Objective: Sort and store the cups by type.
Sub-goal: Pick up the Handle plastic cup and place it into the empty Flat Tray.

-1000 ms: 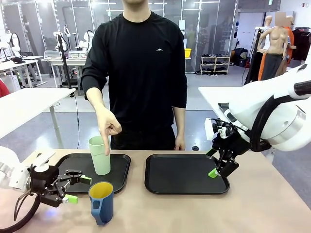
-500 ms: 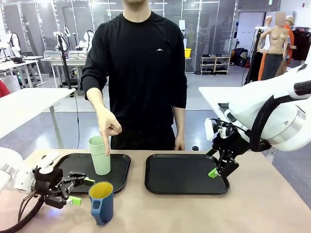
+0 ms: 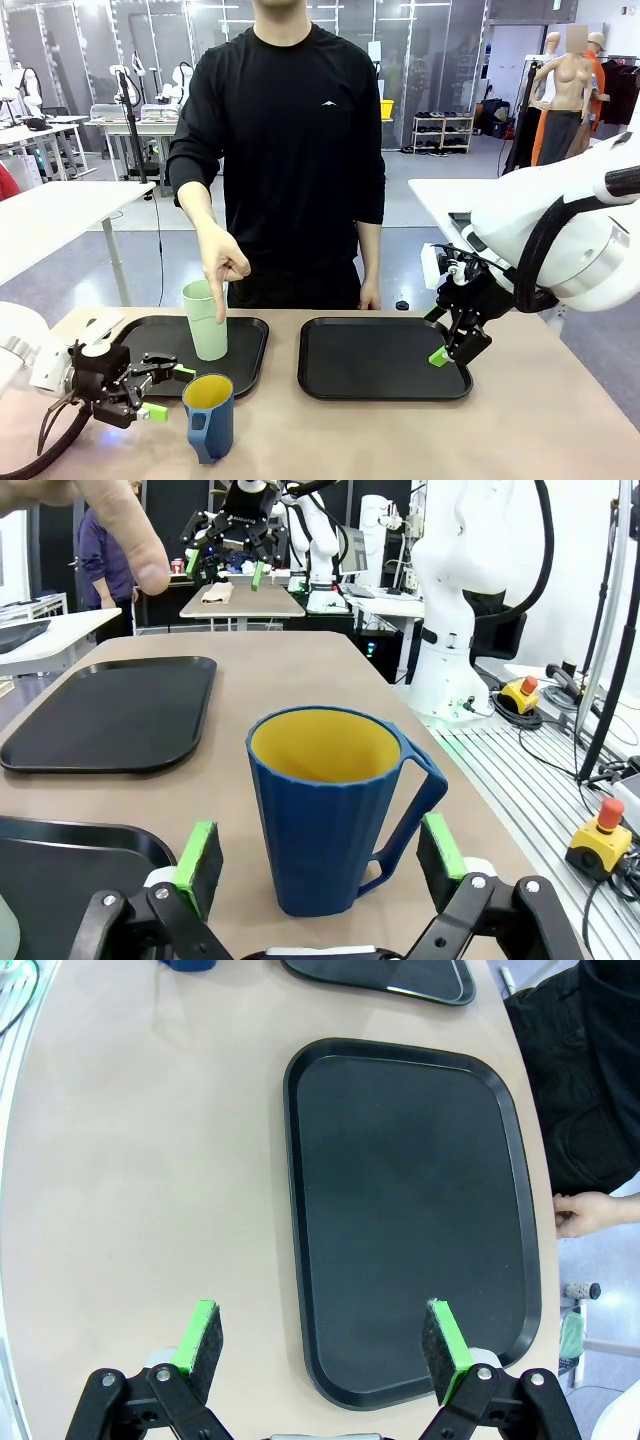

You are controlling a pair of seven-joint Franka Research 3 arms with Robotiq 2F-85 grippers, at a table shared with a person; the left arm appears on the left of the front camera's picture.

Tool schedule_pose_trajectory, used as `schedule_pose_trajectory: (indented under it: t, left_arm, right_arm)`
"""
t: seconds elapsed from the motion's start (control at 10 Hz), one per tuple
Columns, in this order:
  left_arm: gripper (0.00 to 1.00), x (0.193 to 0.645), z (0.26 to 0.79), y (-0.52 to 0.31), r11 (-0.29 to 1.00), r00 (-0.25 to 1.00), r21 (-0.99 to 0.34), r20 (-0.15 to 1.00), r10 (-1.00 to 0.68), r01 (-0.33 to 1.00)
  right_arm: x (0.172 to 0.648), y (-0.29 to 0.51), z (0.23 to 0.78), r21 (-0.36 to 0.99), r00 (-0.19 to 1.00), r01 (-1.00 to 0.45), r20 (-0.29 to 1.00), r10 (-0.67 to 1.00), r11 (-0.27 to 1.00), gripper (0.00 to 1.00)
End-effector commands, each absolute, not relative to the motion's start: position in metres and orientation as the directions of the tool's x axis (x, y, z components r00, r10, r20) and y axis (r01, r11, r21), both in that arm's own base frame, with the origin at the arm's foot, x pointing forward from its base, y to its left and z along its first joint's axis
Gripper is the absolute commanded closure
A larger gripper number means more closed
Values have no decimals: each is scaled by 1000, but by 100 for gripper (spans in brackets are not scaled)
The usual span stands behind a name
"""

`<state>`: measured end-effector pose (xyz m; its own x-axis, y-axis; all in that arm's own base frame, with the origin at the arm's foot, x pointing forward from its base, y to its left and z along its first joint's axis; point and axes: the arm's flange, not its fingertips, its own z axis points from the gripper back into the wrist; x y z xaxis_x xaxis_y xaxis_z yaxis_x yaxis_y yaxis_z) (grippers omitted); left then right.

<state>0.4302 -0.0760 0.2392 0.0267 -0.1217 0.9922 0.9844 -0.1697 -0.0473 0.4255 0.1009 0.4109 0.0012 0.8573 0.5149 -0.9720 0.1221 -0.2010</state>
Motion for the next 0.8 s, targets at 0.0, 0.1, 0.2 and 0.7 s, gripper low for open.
schedule_pose_trajectory:
  t: [0.0, 0.1, 0.2, 0.7]
  left_arm:
    - [0, 444, 237, -84, -191, 31, -64, 985, -171, 980]
    - [0, 447, 236, -86, -189, 32, -69, 982, -188, 980]
    - [0, 450, 235, -90, -178, 33, -69, 979, -202, 982]
    - [0, 451, 229, -98, -237, 37, -90, 975, -219, 967]
  right_arm:
    - [425, 101, 411, -206, 5, -970, 506, 863, 127, 0]
    - [425, 101, 411, -206, 5, -970, 506, 863, 127, 0]
    - [425, 101, 411, -206, 5, -970, 506, 863, 127, 0]
    - [425, 101, 411, -206, 5, -970, 506, 863, 127, 0]
